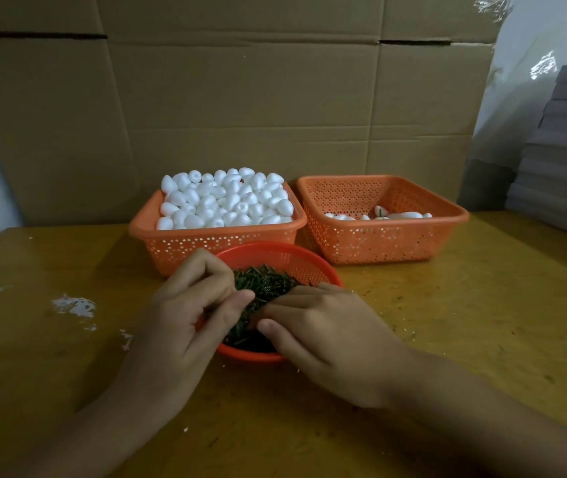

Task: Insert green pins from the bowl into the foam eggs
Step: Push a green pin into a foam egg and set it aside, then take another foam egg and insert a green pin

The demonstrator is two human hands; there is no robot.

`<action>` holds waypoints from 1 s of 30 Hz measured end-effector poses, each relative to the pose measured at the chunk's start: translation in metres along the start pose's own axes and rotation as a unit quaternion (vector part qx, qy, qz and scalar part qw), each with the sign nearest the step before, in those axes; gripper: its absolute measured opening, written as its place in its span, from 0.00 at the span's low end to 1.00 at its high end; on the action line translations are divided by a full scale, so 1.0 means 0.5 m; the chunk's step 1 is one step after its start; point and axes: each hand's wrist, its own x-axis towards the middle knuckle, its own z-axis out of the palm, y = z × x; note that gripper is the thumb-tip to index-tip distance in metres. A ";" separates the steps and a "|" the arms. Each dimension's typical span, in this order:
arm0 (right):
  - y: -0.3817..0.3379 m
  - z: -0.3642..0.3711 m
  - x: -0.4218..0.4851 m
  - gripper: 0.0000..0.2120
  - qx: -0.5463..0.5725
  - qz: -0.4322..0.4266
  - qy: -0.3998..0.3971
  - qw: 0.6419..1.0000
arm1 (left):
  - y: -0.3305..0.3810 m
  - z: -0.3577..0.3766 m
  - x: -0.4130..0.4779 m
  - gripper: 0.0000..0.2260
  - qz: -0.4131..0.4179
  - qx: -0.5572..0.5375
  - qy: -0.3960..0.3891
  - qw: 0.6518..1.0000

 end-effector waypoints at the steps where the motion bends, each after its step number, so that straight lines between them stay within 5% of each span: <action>1: -0.004 0.003 0.000 0.18 -0.011 0.006 -0.001 1.000 | 0.000 -0.001 0.000 0.17 -0.001 -0.007 0.004 1.000; 6: 0.006 -0.005 0.001 0.19 0.024 0.015 -0.008 1.000 | 0.001 -0.006 -0.004 0.22 0.010 -0.019 0.027 0.999; 16: -0.002 -0.002 0.001 0.21 0.012 0.024 -0.001 1.000 | -0.022 -0.028 0.026 0.09 0.009 0.162 0.059 0.985; 19: -0.004 0.000 0.001 0.20 0.014 0.028 0.008 0.999 | -0.038 -0.034 0.066 0.17 -0.027 0.194 0.046 0.980; 25: -0.005 0.000 0.001 0.17 0.015 0.029 0.015 0.999 | -0.090 -0.045 0.161 0.10 -0.046 0.286 -0.018 0.957; 30: -0.003 -0.001 0.002 0.17 0.019 0.029 0.019 0.999 | -0.110 -0.044 0.210 0.31 -0.193 0.363 -0.207 0.888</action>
